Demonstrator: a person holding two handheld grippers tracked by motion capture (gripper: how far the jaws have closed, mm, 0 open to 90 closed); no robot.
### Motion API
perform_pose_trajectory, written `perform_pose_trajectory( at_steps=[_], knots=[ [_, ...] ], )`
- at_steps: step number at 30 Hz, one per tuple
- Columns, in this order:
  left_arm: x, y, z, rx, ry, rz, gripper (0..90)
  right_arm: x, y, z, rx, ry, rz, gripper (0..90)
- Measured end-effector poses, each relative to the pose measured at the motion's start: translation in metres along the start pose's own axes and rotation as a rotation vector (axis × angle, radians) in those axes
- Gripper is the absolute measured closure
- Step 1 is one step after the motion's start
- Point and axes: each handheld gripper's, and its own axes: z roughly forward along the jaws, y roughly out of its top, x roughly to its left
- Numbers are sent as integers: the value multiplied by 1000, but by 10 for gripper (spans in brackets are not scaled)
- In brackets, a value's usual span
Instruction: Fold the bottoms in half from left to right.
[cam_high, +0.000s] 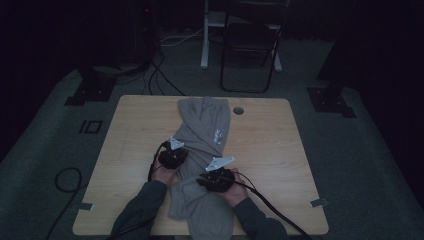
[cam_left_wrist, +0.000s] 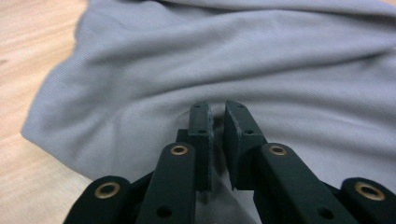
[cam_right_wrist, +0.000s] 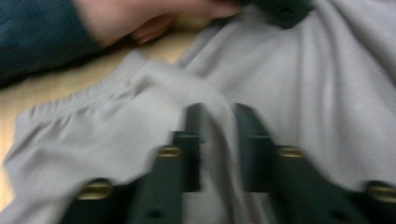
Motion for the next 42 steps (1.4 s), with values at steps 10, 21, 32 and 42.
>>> perform_pose_trajectory(
  at_steps=[10, 21, 32, 42],
  knots=[
    [35, 16, 12, 34, 102, -77, 844, 26, -13, -28, 44, -7, -165, 877],
    [40, 11, 0, 24, 91, -95, 698, 20, -47, -58, 78, -32, -138, 732],
    [26, -18, -18, -26, 78, -66, 642, 16, -8, -32, -54, 14, -55, 656],
    [24, -17, -17, -18, 94, -55, 649, 6, -2, 10, 44, 75, 19, 706]
  ],
)
